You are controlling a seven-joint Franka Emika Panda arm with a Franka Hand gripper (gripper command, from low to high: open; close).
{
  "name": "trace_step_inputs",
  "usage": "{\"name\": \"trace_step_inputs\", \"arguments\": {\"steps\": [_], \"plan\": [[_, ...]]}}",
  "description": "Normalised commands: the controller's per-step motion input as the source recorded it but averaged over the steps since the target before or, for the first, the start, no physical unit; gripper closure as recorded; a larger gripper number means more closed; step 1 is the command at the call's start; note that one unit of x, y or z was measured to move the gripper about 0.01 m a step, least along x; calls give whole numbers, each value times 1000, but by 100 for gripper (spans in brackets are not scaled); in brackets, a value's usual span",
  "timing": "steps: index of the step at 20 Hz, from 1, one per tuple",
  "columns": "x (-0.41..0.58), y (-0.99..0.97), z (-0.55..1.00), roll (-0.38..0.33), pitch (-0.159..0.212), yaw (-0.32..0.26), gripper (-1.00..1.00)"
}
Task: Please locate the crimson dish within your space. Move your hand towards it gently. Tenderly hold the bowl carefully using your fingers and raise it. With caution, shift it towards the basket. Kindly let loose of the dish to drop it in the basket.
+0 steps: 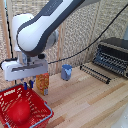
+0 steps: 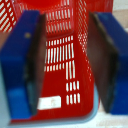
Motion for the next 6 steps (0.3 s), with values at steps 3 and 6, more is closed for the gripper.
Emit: {"name": "trace_step_inputs", "arguments": {"steps": [3,6], "plan": [[137,-109,715,0,-165,73,-100],[380,-91,429,1,-242,60,-100]]}}
